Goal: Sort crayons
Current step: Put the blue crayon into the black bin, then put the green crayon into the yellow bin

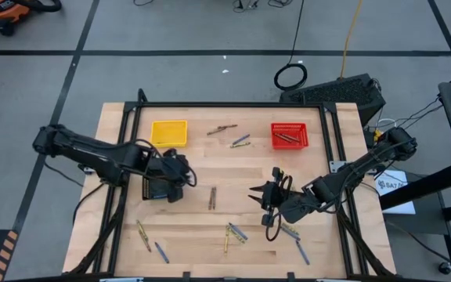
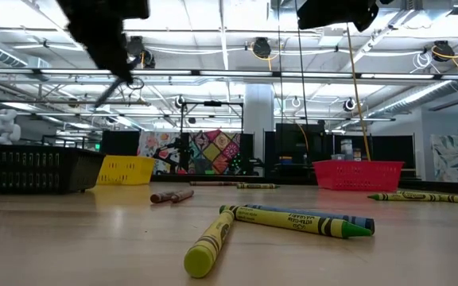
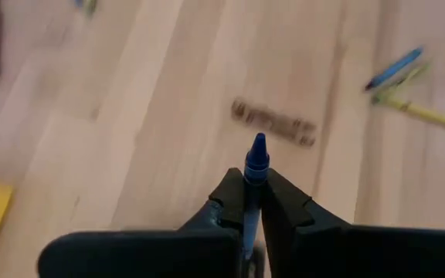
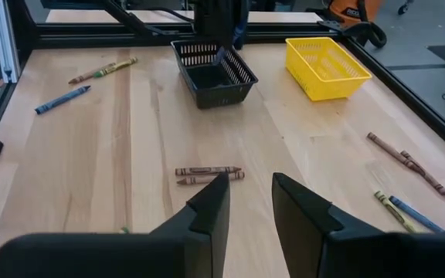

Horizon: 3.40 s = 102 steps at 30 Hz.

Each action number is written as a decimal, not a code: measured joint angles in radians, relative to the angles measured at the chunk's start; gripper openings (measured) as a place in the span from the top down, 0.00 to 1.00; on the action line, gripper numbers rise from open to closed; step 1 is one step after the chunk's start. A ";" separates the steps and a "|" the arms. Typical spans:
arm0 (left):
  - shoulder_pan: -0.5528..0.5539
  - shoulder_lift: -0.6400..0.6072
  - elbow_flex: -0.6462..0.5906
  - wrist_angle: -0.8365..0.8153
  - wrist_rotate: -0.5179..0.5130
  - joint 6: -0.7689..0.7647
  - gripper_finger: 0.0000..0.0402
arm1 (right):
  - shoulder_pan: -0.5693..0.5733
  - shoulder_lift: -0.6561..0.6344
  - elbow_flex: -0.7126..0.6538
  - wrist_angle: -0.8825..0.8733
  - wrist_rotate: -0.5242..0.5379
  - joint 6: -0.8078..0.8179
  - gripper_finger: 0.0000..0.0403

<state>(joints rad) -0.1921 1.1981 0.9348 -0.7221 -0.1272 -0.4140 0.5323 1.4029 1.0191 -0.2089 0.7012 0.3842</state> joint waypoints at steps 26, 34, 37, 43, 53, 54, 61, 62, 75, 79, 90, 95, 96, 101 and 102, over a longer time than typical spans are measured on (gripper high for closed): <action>0.000 -0.005 -0.146 -0.329 0.063 -0.206 0.96 | 0.000 0.000 0.000 -0.014 0.000 0.023 0.79; 0.000 -0.005 -0.223 -0.272 0.115 -0.210 0.96 | 0.000 0.000 0.000 -0.014 0.000 0.024 0.79; 0.000 -0.005 -0.227 -0.239 0.120 -0.210 0.96 | 0.000 0.000 0.000 -0.014 0.000 0.024 0.79; 0.000 -0.005 -0.227 -0.219 0.120 -0.210 0.95 | 0.000 0.000 0.000 -0.014 0.000 0.024 0.79; 0.000 -0.005 -0.227 -0.220 0.119 -0.210 0.80 | 0.000 0.000 0.000 -0.014 0.000 0.023 0.79; 0.000 -0.005 -0.227 -0.220 0.119 -0.210 0.80 | 0.000 0.000 0.000 -0.014 0.000 0.024 0.79; 0.000 -0.005 -0.227 -0.220 0.119 -0.244 0.79 | 0.000 0.000 0.000 -0.014 -0.054 0.024 0.79; 0.000 -0.005 -0.227 -0.220 0.118 -0.255 0.79 | -0.001 0.000 0.000 -0.016 -0.071 0.024 0.79; 0.000 -0.005 -0.107 -0.218 0.103 -0.253 0.79 | -0.069 0.000 0.001 -0.329 -0.131 0.203 0.79; -0.001 -0.005 -0.079 -0.168 0.101 -0.253 0.79 | -0.075 0.000 0.001 -0.318 -0.139 0.250 0.79; -0.098 -0.004 -0.072 0.030 0.120 -0.265 0.79 | -0.075 0.012 0.001 -0.205 -0.259 0.384 0.79; -0.150 -0.005 -0.072 0.094 0.124 -0.338 0.79 | -0.076 0.020 0.001 -0.175 -0.261 0.396 0.79; -0.159 -0.005 -0.072 0.098 0.124 -0.354 0.79 | -0.076 0.020 0.001 -0.166 -0.262 0.400 0.79; -0.194 -0.004 -0.072 0.118 0.071 -0.417 0.79 | -0.087 0.038 0.001 -0.099 -0.262 0.414 0.79; -0.199 -0.005 -0.072 0.118 0.057 -0.419 0.79 | -0.090 0.046 0.000 -0.083 -0.266 0.414 0.79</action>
<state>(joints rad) -0.3908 1.1934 0.8623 -0.6041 -0.0704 -0.8330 0.4424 1.4489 1.0195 -0.2923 0.4353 0.7979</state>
